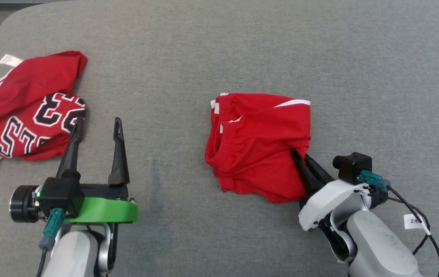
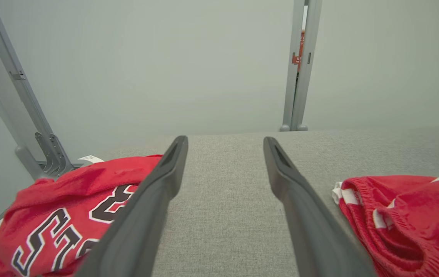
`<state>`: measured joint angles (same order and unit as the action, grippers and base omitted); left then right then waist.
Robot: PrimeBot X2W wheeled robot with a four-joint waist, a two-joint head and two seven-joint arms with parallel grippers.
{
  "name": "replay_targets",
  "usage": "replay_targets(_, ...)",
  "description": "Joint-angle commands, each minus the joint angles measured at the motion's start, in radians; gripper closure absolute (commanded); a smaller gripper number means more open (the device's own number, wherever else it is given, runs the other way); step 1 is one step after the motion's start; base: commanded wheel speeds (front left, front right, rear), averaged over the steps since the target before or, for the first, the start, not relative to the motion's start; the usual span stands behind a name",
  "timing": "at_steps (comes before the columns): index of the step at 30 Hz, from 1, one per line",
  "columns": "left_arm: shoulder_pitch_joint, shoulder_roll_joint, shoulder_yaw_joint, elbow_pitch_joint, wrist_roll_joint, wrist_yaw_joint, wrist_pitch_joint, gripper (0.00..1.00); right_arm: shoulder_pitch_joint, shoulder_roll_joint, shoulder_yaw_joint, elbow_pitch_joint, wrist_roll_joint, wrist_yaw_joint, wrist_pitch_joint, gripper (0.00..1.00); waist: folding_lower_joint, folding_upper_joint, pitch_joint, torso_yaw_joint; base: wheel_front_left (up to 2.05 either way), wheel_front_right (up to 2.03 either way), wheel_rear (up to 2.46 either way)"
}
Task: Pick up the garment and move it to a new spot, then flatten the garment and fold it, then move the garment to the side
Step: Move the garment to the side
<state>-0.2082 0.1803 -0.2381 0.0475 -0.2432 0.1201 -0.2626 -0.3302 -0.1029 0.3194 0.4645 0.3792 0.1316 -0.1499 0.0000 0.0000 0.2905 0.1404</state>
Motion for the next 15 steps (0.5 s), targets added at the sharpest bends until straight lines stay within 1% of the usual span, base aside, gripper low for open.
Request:
replay_targets(1,0.009,0.012,0.002,-0.006,0.010,-0.004,-0.002,0.00,0.012,-0.018,0.004,-0.012,0.018,-0.002,-0.008,1.00,0.0000,0.0000,-0.004,-0.111,0.00,0.00,0.00)
replay_targets(5,0.009,0.024,0.005,-0.020,0.019,-0.009,-0.003,0.00,0.010,-0.063,0.032,-0.035,0.047,-0.002,-0.012,1.00,0.0000,0.0000,0.002,-0.214,0.00,0.00,0.00)
replay_targets(9,-0.005,0.040,-0.004,-0.035,0.030,-0.016,0.004,0.00,-0.020,-0.113,0.044,-0.041,0.077,-0.002,-0.021,1.00,0.0000,0.0000,0.021,-0.299,0.00,0.00,0.00)
replay_targets(13,-0.032,0.056,-0.014,-0.063,0.043,-0.025,0.023,0.00,-0.072,-0.152,0.056,-0.038,0.089,-0.002,-0.021,1.00,0.0000,0.0000,0.060,-0.356,0.00,0.00,0.00)
replay_targets(15,-0.051,0.062,-0.022,-0.079,0.047,-0.030,0.033,0.00,-0.117,-0.175,0.068,-0.034,0.095,-0.002,-0.017,1.00,0.0000,0.0000,0.089,-0.372,0.00,0.00,0.00)
